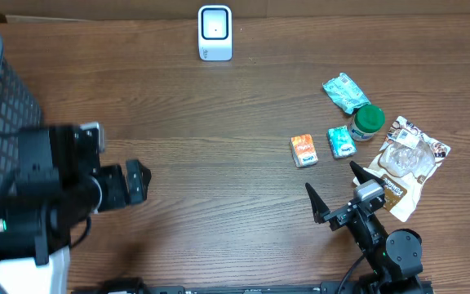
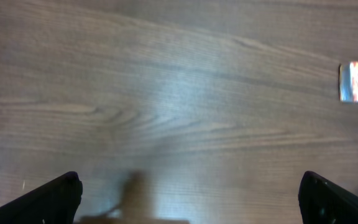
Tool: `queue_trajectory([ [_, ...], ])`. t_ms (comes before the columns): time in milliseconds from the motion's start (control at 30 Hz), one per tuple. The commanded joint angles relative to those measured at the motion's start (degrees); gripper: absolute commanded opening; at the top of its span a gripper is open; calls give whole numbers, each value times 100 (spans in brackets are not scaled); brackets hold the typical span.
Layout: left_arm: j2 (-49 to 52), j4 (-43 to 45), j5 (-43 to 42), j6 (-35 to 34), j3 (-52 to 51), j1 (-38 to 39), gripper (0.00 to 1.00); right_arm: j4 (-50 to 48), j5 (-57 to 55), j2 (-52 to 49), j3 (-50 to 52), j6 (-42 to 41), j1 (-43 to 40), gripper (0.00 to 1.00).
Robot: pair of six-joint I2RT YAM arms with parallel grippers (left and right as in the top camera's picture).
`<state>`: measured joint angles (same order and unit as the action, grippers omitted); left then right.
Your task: Scan the item barcode
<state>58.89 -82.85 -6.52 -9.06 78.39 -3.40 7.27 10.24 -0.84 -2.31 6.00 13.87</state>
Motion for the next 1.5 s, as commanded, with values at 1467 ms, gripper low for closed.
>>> queue_trajectory([
  [1467, -5316, 8035, 168, 785, -7814, -35, 99, -35, -26, 68, 44, -44, -44, 100],
])
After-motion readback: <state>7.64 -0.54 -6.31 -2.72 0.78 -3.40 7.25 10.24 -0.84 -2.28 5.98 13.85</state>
